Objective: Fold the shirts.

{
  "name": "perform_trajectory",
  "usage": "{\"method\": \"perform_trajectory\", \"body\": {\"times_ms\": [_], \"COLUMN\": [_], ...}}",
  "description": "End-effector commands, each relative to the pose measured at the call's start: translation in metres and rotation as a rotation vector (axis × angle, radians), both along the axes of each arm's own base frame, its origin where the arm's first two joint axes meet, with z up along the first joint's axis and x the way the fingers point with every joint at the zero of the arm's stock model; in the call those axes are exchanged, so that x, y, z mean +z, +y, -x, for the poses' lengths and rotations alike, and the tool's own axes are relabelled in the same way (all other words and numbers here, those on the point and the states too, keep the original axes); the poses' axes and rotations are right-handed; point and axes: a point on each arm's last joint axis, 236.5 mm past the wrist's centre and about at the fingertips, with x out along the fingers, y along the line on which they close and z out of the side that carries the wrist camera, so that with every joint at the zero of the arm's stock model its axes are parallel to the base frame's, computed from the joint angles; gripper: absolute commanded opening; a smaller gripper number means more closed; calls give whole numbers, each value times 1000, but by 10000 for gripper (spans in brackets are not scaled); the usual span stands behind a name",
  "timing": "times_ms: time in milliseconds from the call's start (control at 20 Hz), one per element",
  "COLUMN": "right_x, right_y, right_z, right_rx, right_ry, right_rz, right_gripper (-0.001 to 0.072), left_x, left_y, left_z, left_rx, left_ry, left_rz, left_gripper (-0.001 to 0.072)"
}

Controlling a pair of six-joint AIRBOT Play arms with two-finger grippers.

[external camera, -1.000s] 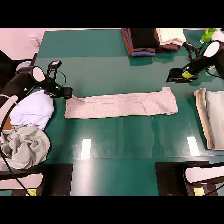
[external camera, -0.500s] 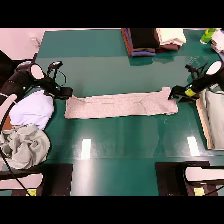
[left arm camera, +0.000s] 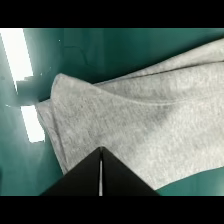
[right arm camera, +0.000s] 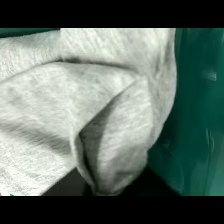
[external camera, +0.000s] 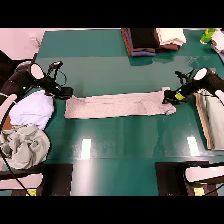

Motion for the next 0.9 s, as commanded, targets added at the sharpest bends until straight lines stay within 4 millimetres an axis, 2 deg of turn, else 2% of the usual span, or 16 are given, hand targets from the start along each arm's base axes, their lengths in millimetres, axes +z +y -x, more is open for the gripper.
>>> {"method": "perform_trajectory", "body": {"times_ms": [0,150,300,450,600,750,850], "right_x": [-1,24,70,125,172,200,213], "right_y": [-6,-12,-7,10,39,68,88], "right_z": [0,-5,-9,-10,-14,-12,-12], "right_rx": [26,32,42,91,144,204,230], "right_ry": [-5,-78,-157,-217,-305,-347,-378], "right_rz": [45,79,70,68,62,50,37], "right_gripper": [16,14,12,12,12,12,12], "left_x": [2,7,13,18,17,7,-6], "left_y": [-5,-22,-57,-121,-187,-252,-282], "left_z": [0,-2,-11,-14,-17,-19,-18], "left_rx": [5,21,-31,-132,-231,-323,-373], "left_ry": [1,-2,-78,-158,-167,-164,-153], "left_rz": [25,102,123,152,185,222,223], "left_gripper": [28,27,26,25,25,25,26]}}
